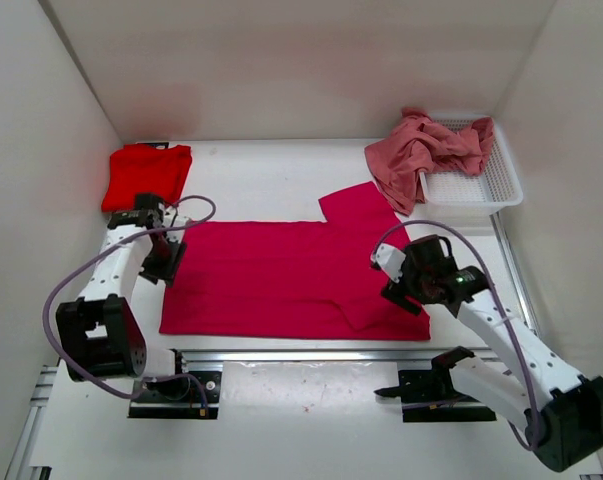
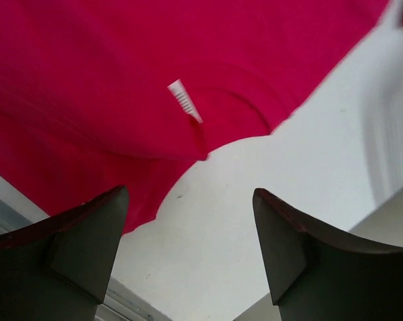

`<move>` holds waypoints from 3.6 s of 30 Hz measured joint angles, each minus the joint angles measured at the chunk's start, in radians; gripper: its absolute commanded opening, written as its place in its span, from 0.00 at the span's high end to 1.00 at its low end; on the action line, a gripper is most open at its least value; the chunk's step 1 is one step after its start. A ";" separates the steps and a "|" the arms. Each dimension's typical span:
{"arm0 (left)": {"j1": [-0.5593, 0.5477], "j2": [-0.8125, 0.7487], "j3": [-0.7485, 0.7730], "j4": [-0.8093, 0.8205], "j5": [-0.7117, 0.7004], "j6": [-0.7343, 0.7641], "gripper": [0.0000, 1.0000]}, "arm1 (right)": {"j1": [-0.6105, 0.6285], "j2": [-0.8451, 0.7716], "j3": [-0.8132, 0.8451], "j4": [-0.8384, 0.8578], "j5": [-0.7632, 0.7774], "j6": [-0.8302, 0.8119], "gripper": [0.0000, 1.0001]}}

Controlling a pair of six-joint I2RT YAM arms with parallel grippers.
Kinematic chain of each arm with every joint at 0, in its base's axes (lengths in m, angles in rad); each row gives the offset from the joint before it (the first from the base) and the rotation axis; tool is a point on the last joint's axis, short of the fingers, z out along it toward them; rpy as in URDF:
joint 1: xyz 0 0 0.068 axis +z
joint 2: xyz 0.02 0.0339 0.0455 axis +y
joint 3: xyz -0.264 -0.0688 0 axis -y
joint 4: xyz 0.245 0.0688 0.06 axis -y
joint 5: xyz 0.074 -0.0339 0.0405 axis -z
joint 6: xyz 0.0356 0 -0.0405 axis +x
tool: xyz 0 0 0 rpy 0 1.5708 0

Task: Fold and stack the t-shirts
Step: Fold the flattened tshirt in 1/3 of the way

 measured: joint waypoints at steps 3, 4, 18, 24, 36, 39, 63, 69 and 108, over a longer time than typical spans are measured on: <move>-0.058 0.036 0.003 0.000 0.014 -0.002 0.49 | 0.002 0.059 -0.072 0.031 0.002 -0.038 0.24; -0.072 0.053 0.003 -0.001 0.015 -0.002 0.49 | 0.008 0.090 -0.094 0.047 0.002 -0.051 0.24; -0.121 0.211 0.008 0.017 -0.001 0.004 0.49 | 0.143 0.066 -0.147 0.140 -0.154 -0.254 0.24; -0.110 0.220 0.008 0.016 -0.015 0.005 0.49 | 0.117 0.088 -0.169 0.130 -0.205 -0.355 0.23; -0.066 0.220 0.008 0.016 -0.024 0.005 0.50 | 0.119 0.188 -0.182 0.215 -0.208 -0.418 0.24; -0.060 0.219 0.008 0.016 -0.024 0.005 0.50 | 0.111 0.192 -0.190 0.254 -0.202 -0.434 0.25; -0.037 0.211 0.008 0.019 -0.024 0.005 0.50 | 0.029 0.684 0.200 0.550 -0.122 -0.215 0.27; -0.035 0.211 0.008 0.018 -0.024 0.005 0.51 | -0.025 0.794 0.422 0.597 -0.092 -0.066 0.27; 0.039 0.169 -0.198 0.038 0.022 0.000 0.95 | -0.305 0.624 0.124 -0.192 -0.182 0.092 0.89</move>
